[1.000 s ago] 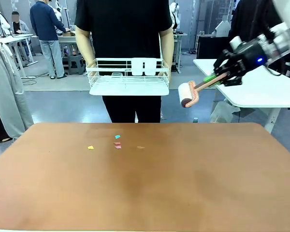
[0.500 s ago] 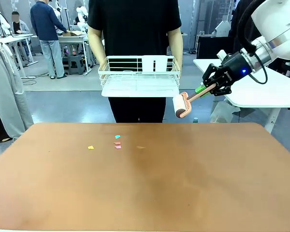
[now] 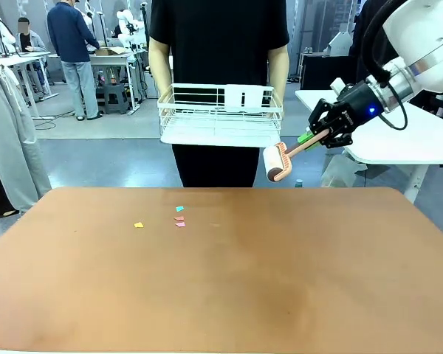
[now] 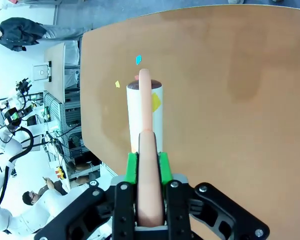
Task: Clean the table.
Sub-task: Clean the table with the Lint Roller when the human lifts the Dish drying rack.
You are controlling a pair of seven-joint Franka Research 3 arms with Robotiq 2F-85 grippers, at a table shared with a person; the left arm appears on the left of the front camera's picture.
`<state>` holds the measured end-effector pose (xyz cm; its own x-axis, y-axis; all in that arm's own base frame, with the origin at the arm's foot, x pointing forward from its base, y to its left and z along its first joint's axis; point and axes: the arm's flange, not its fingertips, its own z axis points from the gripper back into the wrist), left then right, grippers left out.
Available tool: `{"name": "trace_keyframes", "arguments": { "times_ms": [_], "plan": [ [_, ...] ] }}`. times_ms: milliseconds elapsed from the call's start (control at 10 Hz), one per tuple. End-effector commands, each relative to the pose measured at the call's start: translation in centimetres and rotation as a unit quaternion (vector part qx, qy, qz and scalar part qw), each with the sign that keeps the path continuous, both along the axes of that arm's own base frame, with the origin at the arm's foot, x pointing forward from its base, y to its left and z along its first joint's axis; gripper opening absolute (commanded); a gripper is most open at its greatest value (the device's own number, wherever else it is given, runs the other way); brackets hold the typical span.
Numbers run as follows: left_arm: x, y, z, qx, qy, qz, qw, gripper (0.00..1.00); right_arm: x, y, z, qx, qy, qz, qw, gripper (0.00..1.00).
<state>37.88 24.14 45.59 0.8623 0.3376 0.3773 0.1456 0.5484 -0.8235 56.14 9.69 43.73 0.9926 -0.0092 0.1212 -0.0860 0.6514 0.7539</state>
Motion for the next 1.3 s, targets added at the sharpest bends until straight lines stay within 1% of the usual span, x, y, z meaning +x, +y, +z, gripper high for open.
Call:
{"name": "trace_keyframes", "arguments": {
  "times_ms": [0, 100, 300, 400, 500, 600, 700, 800, 900, 1000, 1200],
  "plan": [
    [-0.2, 0.2, 0.1, -0.007, -0.006, 0.0, 1.0, 1.0, 3.9, 3.1, -3.9, 0.002, 0.006, -0.005, 1.0, 0.21],
    [-0.2, 0.2, 0.1, -0.007, -0.006, 0.0, 1.0, 1.0, 4.8, 4.8, -5.8, 0.005, 0.013, 0.011, 1.0, 0.21],
    [-0.2, 0.2, 0.1, -0.007, -0.006, 0.0, 1.0, 1.0, 5.3, 7.7, -9.0, 0.024, 0.034, 0.025, 0.999, 0.21],
    [-0.2, 0.2, 0.1, -0.007, -0.006, 0.0, 1.0, 1.0, 5.3, 9.4, -10.1, 0.025, 0.029, 0.011, 0.999, 0.21],
    [-0.2, 0.2, 0.1, -0.007, -0.006, 0.0, 1.0, 1.0, 5.5, 10.6, -11.0, 0.012, 0.024, -0.005, 1.0, 0.21],
    [-0.2, 0.2, 0.1, -0.007, -0.006, 0.0, 1.0, 1.0, 5.9, 11.3, -11.7, 0.008, 0.034, -0.013, 0.999, 0.21],
    [-0.2, 0.2, 0.1, -0.007, -0.006, 0.0, 1.0, 1.0, 6.1, 12.1, -12.4, 0.02, 0.051, -0.009, 0.998, 0.21],
    [-0.2, 0.2, 0.1, -0.007, -0.006, 0.0, 1.0, 1.0, 6.2, 12.7, -13.1, 0.02, 0.06, -0.004, 0.998, 0.21],
    [-0.2, 0.2, 0.1, -0.007, -0.006, 0.0, 1.0, 1.0, 5.9, 12.9, -13.4, 0.033, 0.059, -0.014, 0.998, 0.21],
    [-0.2, 0.2, 0.1, -0.007, -0.006, 0.0, 1.0, 1.0, 5.5, 13.3, -13.6, 0.03, 0.054, -0.016, 0.998, 0.21],
    [-0.2, 0.2, 0.1, -0.007, -0.006, 0.0, 1.0, 1.0, 5.1, 14.0, -14.3, 0.029, 0.056, -0.012, 0.998, 0.21]
  ]
}}
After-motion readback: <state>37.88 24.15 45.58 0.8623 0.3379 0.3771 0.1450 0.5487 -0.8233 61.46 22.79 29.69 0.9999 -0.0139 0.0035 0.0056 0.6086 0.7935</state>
